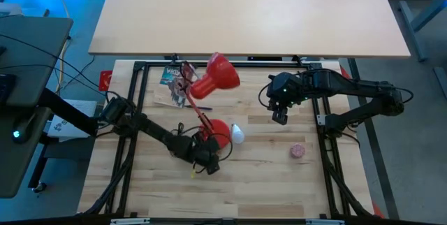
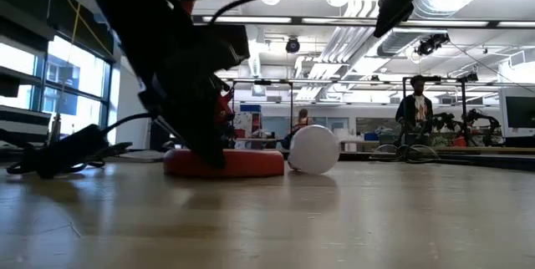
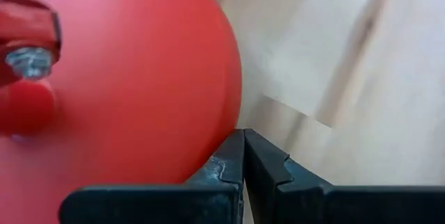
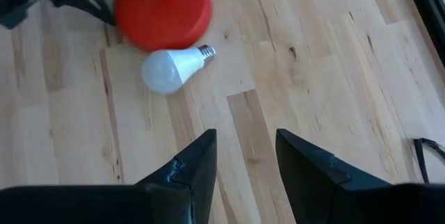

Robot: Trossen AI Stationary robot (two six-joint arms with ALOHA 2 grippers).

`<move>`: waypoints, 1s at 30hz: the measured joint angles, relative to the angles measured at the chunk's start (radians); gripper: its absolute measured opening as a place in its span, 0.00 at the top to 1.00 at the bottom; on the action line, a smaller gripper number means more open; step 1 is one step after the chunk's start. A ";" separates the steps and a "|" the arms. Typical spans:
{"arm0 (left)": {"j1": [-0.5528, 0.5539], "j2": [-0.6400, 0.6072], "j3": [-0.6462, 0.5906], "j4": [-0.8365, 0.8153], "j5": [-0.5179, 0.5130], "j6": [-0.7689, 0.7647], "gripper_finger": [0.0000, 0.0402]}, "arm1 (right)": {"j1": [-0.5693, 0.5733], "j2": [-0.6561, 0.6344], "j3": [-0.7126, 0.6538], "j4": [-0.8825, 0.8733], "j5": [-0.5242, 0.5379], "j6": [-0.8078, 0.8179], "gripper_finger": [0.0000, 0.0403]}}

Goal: Screw lightbulb
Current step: Insert the lightbulb on the lamp

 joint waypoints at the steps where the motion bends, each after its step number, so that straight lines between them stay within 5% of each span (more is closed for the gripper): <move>1: 0.011 0.000 0.000 0.000 0.001 0.017 1.00 | 0.000 0.000 0.000 0.000 -0.006 -0.011 0.65; 12: 0.025 -0.051 -0.001 -0.021 0.142 0.060 1.00 | 0.000 0.000 0.000 0.000 -0.010 -0.023 0.65; 30: 0.044 -0.060 -0.050 0.050 0.147 0.076 1.00 | 0.000 0.000 0.000 0.004 0.003 0.022 0.65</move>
